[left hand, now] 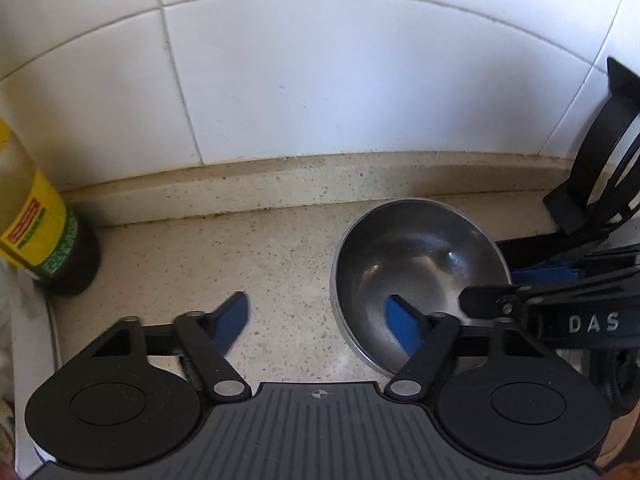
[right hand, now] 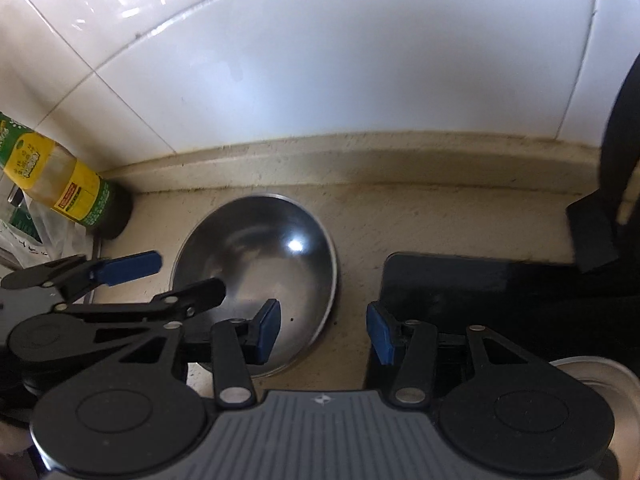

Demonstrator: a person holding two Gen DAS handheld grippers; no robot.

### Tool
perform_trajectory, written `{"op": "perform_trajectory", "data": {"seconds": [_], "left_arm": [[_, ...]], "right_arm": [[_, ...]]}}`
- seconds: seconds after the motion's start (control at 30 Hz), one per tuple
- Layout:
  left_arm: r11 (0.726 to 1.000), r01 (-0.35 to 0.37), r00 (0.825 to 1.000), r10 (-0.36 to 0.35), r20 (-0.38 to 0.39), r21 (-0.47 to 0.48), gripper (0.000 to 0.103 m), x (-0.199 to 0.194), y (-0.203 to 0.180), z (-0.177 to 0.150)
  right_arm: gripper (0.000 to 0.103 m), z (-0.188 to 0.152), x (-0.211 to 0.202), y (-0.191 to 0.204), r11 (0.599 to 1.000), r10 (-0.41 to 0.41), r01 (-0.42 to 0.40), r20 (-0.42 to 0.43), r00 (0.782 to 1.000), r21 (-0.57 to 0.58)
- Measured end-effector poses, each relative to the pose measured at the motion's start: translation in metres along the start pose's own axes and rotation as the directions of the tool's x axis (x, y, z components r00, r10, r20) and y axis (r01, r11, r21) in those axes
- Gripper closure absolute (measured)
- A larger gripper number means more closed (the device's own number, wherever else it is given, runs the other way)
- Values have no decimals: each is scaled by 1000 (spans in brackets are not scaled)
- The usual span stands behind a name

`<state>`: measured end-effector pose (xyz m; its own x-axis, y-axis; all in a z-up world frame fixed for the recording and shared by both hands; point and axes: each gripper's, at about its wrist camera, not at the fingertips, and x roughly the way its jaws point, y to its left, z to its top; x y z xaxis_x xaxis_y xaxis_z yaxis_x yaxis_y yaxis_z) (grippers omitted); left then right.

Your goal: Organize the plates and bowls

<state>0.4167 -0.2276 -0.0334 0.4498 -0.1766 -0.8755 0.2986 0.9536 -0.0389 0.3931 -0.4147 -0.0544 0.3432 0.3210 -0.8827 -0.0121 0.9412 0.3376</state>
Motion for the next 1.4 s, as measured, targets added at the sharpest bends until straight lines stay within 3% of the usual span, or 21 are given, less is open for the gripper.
{"op": "perform_trajectory", "data": {"seconds": [0.13,0.23,0.47,1.4], "left_arm": [[1000,3,1000,-3,-23,17,43,10,1,-1],[999,30,999,-29,-30,25,47,14,2,-3],[996,61,998,-59,-31,68,68,13,-5,-4],[996,40,998,-44,46,82,68,-15,-17,-5]], "right_arm": [[54,0,11,2,1000,4,-5,-28,1000,-8],[56,-2,19,2,1000,5,-5,-43,999,-8],[63,-4,18,7,999,38,-39,-33,999,-14],[63,-5,-18,19,999,46,-45,27,999,-30]]}}
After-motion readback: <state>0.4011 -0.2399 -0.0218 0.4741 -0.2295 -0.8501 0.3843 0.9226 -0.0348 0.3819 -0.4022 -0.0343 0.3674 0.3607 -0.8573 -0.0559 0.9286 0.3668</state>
